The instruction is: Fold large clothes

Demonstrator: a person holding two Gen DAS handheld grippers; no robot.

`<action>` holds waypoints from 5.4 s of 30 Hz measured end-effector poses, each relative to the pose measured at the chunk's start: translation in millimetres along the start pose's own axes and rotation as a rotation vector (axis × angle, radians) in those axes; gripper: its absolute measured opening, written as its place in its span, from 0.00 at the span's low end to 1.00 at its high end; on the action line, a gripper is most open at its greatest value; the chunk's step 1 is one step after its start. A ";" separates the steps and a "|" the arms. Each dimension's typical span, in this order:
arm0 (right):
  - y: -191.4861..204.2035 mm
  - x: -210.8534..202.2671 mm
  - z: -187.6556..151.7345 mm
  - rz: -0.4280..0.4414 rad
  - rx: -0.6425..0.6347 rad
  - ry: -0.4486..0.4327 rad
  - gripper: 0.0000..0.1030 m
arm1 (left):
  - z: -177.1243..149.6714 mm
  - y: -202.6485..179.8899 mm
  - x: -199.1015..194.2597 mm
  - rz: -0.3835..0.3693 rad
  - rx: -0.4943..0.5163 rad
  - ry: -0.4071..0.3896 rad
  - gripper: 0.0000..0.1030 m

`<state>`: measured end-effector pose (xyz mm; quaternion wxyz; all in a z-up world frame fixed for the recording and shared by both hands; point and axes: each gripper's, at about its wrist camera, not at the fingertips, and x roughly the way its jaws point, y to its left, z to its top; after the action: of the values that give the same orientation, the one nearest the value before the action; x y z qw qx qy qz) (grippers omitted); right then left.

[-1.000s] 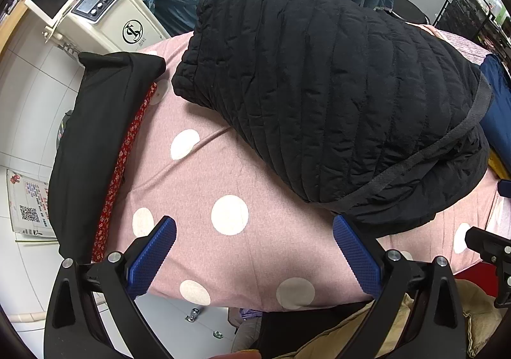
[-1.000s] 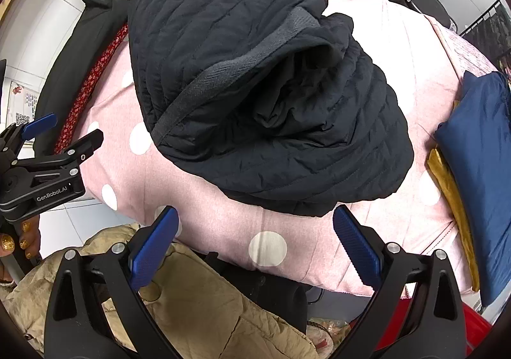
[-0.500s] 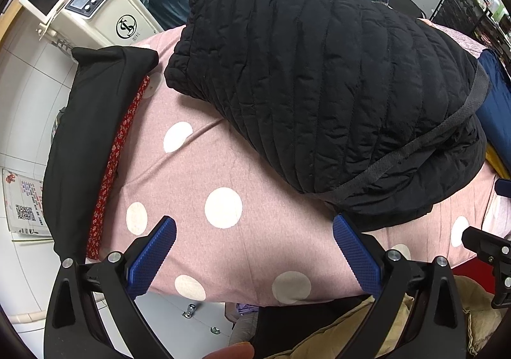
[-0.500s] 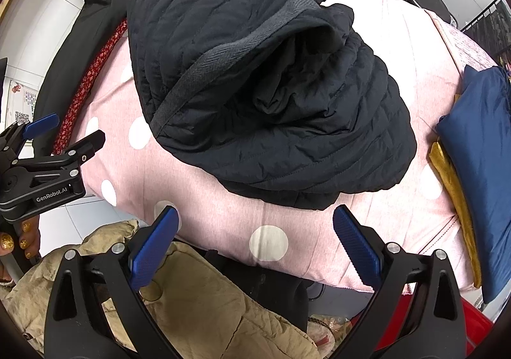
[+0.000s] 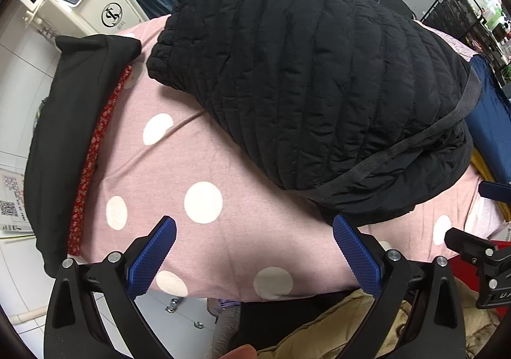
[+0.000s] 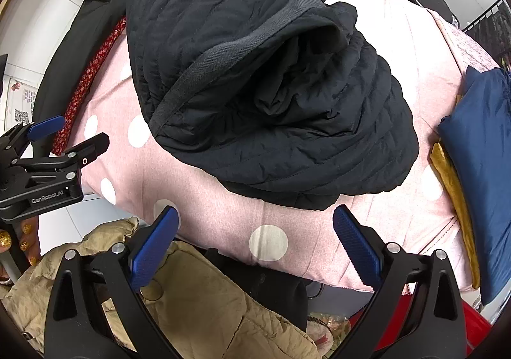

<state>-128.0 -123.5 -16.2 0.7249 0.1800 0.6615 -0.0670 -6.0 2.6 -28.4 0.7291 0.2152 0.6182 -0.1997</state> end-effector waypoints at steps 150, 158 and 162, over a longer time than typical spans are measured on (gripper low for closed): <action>-120.3 -431.9 -114.3 0.587 -0.059 -1.391 0.06 | 6.1 11.7 -291.2 -0.488 0.153 -0.796 0.03; -94.5 -505.1 -160.9 0.645 -0.286 -1.601 0.05 | -48.5 32.9 -392.4 -0.583 0.240 -1.059 0.03; -102.2 -534.9 -121.3 0.764 -0.290 -1.599 0.05 | -51.0 54.1 -411.9 -0.617 0.228 -1.114 0.03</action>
<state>-337.6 -251.2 484.9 0.9575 0.1941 -0.1441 0.1574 -81.5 86.3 374.7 0.8223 -0.0324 0.1557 -0.5463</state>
